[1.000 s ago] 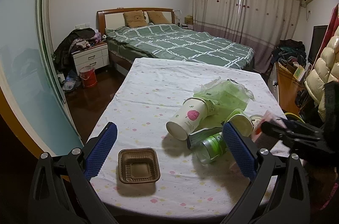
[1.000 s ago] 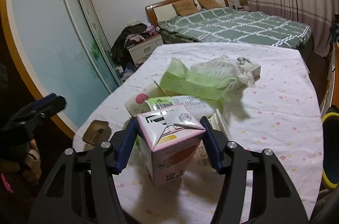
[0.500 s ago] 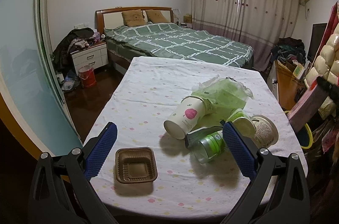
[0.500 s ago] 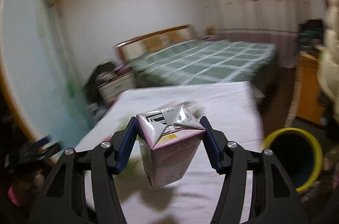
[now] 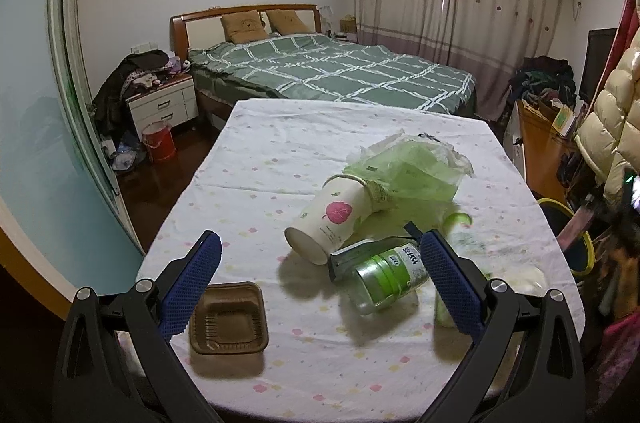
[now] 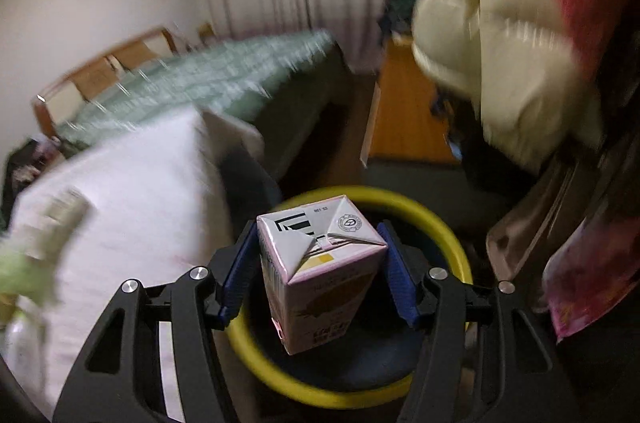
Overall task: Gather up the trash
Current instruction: 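Carry the carton over the yellow bin and open the right gripper, then grasp the white paper cup rim with the left gripper and lift, then carry the cup over the yellow bin and open the left gripper, then return the right gripper to the table and grasp the green coconut-water bottle, then lift the bottle, carry it over the bin and open the right gripper, then grasp the brown plastic tray edge with the left gripper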
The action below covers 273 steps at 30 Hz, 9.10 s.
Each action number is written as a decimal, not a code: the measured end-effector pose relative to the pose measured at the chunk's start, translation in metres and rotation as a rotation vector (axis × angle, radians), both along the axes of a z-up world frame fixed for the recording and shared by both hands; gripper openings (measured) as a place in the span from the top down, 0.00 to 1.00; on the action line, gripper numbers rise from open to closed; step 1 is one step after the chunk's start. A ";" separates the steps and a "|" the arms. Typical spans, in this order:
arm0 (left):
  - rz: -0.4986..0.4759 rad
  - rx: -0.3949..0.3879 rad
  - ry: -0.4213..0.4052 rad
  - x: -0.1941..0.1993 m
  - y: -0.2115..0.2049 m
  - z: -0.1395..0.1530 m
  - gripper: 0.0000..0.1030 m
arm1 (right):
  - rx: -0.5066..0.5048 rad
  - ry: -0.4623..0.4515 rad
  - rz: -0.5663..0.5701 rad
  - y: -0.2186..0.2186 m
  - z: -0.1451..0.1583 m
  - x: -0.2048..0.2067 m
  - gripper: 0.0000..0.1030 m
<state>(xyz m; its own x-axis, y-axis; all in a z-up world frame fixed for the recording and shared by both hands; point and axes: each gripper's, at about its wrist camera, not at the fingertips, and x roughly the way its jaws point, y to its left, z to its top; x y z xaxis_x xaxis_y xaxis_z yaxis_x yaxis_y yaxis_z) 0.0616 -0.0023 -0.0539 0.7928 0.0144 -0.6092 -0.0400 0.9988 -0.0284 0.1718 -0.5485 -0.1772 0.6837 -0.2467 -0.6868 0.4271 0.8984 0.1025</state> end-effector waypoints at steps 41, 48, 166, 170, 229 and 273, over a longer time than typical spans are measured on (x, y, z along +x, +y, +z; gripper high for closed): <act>-0.593 0.116 -0.017 -0.066 -0.104 -0.018 0.18 | -0.024 -0.128 -0.032 0.032 0.049 -0.108 0.27; -0.612 0.119 0.078 -0.057 -0.119 -0.052 0.56 | -0.048 -0.171 0.046 0.063 0.067 -0.138 0.24; -0.072 -0.120 -0.050 0.001 0.018 0.007 0.10 | 0.003 -0.026 0.553 0.318 0.003 -0.082 0.27; -0.074 -0.121 -0.040 0.005 0.016 0.001 0.10 | 0.015 -0.051 0.541 0.299 0.000 -0.084 0.29; -0.093 -0.076 0.015 0.027 -0.017 -0.013 0.09 | 0.047 -0.250 0.057 0.018 0.075 -0.070 0.52; 0.038 0.046 0.233 0.018 0.026 -0.076 0.28 | -0.012 -0.121 0.047 0.036 0.030 -0.066 0.33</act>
<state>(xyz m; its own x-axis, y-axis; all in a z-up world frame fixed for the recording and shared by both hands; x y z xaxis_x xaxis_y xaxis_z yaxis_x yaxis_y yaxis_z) 0.0797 0.0240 -0.1295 0.6290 0.0740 -0.7739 -0.0779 0.9964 0.0319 0.1059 -0.5125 -0.1476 0.7726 -0.2198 -0.5957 0.3694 0.9186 0.1403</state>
